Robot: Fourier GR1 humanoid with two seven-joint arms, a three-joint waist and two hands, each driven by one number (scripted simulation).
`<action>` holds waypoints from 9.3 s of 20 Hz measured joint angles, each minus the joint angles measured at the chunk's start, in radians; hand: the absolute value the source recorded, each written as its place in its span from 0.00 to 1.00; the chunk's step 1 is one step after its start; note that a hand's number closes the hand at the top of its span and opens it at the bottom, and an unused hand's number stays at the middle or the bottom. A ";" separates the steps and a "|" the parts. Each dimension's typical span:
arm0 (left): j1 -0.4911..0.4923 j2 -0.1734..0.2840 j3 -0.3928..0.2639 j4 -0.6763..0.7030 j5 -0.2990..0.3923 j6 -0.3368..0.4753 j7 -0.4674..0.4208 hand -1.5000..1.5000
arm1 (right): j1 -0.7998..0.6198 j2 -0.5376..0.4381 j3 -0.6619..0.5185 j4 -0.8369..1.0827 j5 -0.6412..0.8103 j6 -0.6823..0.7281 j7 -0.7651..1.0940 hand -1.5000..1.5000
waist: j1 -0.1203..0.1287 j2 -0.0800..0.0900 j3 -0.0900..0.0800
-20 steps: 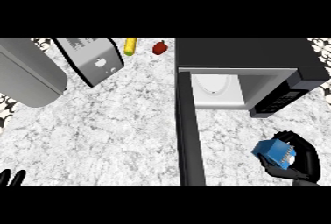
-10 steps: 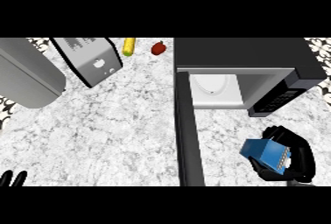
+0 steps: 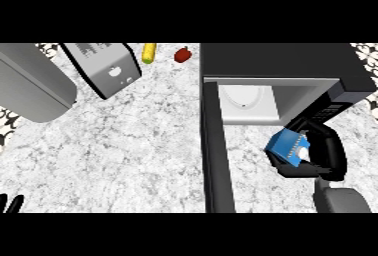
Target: Pick up the milk, place it into the microwave and close the microwave
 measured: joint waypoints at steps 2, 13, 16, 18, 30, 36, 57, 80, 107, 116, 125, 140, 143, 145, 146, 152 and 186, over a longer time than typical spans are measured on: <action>0.015 -0.006 -0.006 0.003 -0.007 -0.009 -0.011 0.00 | -0.068 -0.006 -0.013 0.053 0.011 -0.012 0.033 1.00 | 0.004 0.001 0.000; -0.053 0.024 0.070 0.057 0.056 -0.047 0.009 0.00 | -0.326 0.004 -0.077 0.356 0.046 -0.059 -0.045 1.00 | -0.010 -0.019 0.004; -0.059 0.033 0.080 0.059 0.067 -0.056 0.012 0.00 | -0.334 0.013 -0.081 0.371 0.049 -0.087 -0.058 1.00 | -0.011 -0.023 0.008; -0.068 0.030 0.070 0.057 0.064 -0.056 0.018 0.00 | -0.336 0.016 -0.084 0.383 0.060 -0.114 -0.087 1.00 | -0.007 -0.025 0.008; -0.128 0.031 0.030 0.066 0.036 -0.059 0.036 0.00 | -0.306 0.020 -0.096 0.372 0.091 -0.279 -0.210 1.00 | 0.036 -0.019 0.018; -0.154 0.043 0.025 0.078 0.022 -0.067 0.038 0.00 | -0.281 0.044 -0.137 0.345 0.062 -0.372 -0.261 1.00 | 0.071 -0.014 0.016; -0.248 0.068 -0.017 0.109 -0.071 -0.070 0.056 0.00 | -0.247 0.039 -0.114 0.416 0.283 -0.615 -0.394 0.00 | 0.179 0.035 0.005; -0.266 0.003 -0.138 0.114 -0.201 -0.015 0.071 0.00 | -0.803 -0.073 -0.217 1.062 0.248 -0.409 -0.048 0.00 | 0.129 0.053 0.007; -0.394 0.006 -0.301 0.273 -0.301 0.004 0.116 1.00 | -0.690 0.003 -0.315 1.214 0.156 -0.078 -0.389 0.00 | 0.024 0.009 -0.001; -0.487 0.009 -0.383 0.406 -0.393 -0.020 0.111 1.00 | -0.535 0.046 -0.266 1.093 0.159 -0.005 -0.446 0.00 | -0.009 -0.009 -0.001; -0.609 -0.014 -0.456 0.587 -0.498 0.017 0.129 1.00 | -0.286 0.030 -0.198 0.828 0.149 0.077 -0.408 0.00 | -0.047 -0.012 -0.002; -0.865 -0.019 -0.789 0.964 -0.419 0.225 0.089 1.00 | 0.211 -0.027 -0.165 0.097 0.019 0.203 -0.205 0.00 | -0.071 -0.004 -0.003; -0.923 -0.018 -0.893 1.025 -0.373 0.338 0.086 1.00 | 0.285 -0.053 -0.183 -0.016 -0.029 0.245 -0.168 0.00 | -0.072 -0.002 -0.003; -0.967 -0.017 -0.938 1.057 -0.328 0.419 0.074 1.00 | 0.318 -0.062 -0.187 -0.086 -0.065 0.273 -0.137 0.00 | -0.078 0.000 -0.004; -0.990 -0.015 -0.957 1.069 -0.301 0.456 0.077 1.00 | 0.339 -0.067 -0.191 -0.116 -0.087 0.293 -0.127 0.00 | -0.081 0.000 -0.004; -1.091 -0.010 -1.055 1.104 -0.159 0.667 0.085 1.00 | 0.385 -0.106 -0.204 -0.233 -0.180 0.375 -0.064 0.00 | -0.111 0.008 -0.004; -1.568 -0.024 -0.829 1.340 0.416 0.974 -0.099 1.00 | 0.347 -0.296 -0.180 -0.496 -0.505 0.601 0.135 0.00 | -0.319 0.076 -0.008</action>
